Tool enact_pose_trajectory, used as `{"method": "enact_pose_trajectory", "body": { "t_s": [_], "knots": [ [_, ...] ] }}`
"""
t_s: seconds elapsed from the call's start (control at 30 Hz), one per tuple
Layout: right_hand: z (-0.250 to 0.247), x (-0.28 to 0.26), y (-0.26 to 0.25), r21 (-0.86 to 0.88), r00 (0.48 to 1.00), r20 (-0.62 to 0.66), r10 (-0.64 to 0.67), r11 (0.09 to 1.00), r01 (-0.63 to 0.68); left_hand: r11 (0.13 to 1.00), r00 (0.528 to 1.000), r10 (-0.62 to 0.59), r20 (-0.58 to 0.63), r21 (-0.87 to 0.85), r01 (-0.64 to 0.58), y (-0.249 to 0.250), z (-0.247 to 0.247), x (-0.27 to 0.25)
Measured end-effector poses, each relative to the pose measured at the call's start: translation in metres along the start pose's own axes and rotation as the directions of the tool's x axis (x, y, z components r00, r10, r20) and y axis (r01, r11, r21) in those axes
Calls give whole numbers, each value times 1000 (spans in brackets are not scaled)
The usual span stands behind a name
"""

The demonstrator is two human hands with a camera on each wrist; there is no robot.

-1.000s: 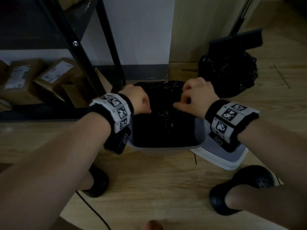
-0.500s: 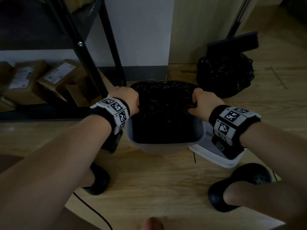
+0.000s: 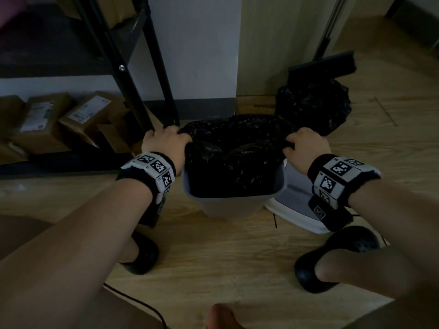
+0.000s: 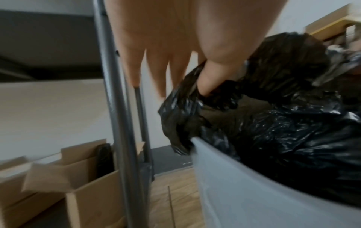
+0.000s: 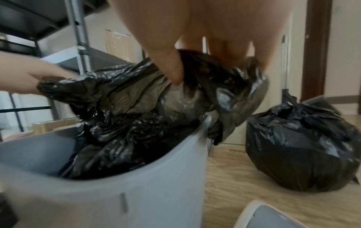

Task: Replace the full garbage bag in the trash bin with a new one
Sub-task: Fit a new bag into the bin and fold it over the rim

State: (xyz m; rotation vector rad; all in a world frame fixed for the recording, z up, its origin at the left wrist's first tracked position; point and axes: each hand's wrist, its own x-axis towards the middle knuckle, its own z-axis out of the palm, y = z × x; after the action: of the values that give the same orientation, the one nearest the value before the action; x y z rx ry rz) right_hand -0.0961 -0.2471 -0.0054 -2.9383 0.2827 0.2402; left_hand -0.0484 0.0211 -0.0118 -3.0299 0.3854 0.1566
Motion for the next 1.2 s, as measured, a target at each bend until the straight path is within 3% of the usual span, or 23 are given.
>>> {"method": "enact_pose_trajectory", "body": {
  "t_s": [0.13, 0.27, 0.43, 0.53, 0.7, 0.83, 0.93, 1.2],
  "knots": [
    [-2, -15, -5, 114, 991, -123, -59, 991, 73, 978, 974, 140, -177, -131, -164, 14, -2, -18],
    [-3, -23, -6, 202, 992, -98, -74, 975, 93, 949, 947, 306, -92, -42, -311, 33, 3, -25],
    [0, -24, -2, 102, 994, -57, -96, 990, 102, 964, 964, 263, -47, -22, -264, 31, 8, -29],
    [3, -29, 4, -45, 995, 77, -65, 997, 69, 972, 972, 236, -9, 3, -235, 22, 9, -35],
    [18, -36, 13, -211, 978, 200, -57, 972, 100, 973, 959, 210, 189, 57, -224, 14, 13, -52],
    [26, -43, 16, -265, 973, 209, -96, 952, 151, 961, 954, 246, 169, 88, -264, 15, 16, -64],
    [28, -51, 16, -253, 964, 247, -99, 954, 162, 963, 946, 235, 224, 80, -259, 14, 21, -73],
    [40, -61, 8, -277, 955, 271, -118, 941, 195, 993, 980, 115, 161, -8, -115, 14, 26, -78]
  ]
}}
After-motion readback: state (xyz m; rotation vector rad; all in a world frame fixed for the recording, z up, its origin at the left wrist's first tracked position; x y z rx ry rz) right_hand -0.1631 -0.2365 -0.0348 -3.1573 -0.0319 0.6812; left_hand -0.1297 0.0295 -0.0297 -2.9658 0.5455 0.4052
